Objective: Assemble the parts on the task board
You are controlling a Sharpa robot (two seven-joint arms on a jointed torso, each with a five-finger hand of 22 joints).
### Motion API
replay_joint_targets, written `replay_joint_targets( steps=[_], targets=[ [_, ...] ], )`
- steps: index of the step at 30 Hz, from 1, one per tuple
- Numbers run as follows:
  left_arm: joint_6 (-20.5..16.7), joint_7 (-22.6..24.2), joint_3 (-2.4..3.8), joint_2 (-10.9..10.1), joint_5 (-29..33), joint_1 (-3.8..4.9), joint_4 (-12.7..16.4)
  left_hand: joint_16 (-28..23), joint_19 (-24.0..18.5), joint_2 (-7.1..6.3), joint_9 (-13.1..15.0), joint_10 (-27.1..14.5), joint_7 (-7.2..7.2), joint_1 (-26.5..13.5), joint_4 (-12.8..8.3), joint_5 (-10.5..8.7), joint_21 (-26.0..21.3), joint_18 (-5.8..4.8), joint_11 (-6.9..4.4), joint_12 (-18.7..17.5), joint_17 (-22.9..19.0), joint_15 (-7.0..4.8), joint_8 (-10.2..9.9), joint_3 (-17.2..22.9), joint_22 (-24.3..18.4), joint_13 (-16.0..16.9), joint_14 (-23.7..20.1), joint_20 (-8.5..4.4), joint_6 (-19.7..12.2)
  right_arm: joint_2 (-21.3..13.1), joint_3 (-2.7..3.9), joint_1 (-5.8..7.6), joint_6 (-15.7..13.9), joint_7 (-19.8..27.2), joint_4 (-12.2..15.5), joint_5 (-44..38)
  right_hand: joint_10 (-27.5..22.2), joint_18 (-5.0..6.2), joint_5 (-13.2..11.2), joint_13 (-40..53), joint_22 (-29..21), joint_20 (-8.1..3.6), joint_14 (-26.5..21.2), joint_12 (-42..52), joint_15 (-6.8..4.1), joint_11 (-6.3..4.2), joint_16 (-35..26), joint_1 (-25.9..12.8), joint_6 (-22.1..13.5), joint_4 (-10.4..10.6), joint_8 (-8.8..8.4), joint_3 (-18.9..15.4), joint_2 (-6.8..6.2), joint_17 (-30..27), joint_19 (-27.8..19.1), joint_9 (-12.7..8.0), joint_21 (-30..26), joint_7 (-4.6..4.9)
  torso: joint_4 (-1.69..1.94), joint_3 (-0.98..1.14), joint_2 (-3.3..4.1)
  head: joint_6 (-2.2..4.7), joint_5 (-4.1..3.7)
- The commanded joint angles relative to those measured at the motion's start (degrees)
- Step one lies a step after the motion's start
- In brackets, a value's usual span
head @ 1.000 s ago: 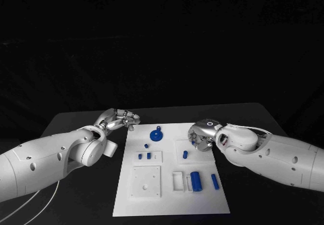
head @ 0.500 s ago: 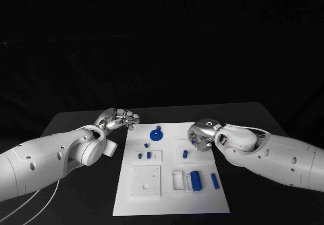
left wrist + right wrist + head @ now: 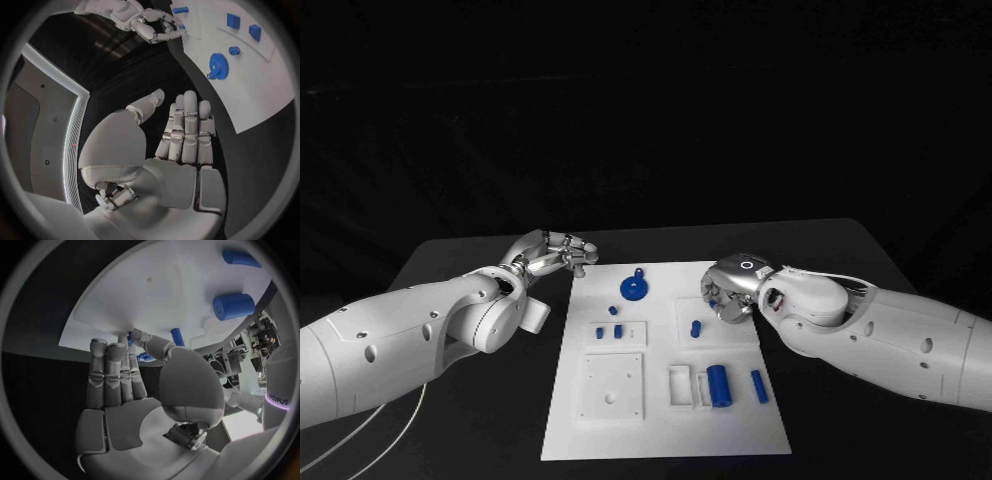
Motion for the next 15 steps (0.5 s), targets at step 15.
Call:
replay_joint_targets(
  steps=[15],
  targets=[
    [0.45, 0.71, 0.04, 0.2, 0.44, 0.09, -0.86, -0.31, -0.39, 0.33, -0.07, -0.56, -0.1, -0.44, -0.15, 0.36, -0.4, 0.29, -0.01, -0.26, 0.16, 0.22, 0.41, -0.12, 0.1, -0.08, 0.18, -0.65, -0.37, -0.89, 1.62, 0.4, 0.34, -0.04, 1.29, 0.86, 0.95, 1.53, -0.12, 0.4, 1.12, -0.04, -0.04, 0.17, -0.49, 0.32, 0.5, -0.43, 0.72, 0.06, 0.33, 0.58, -0.32, 0.18, 0.42, 0.11, 0.46, -0.1, -0.03, 0.03, 0.0, -0.03, 0.15]
  ],
)
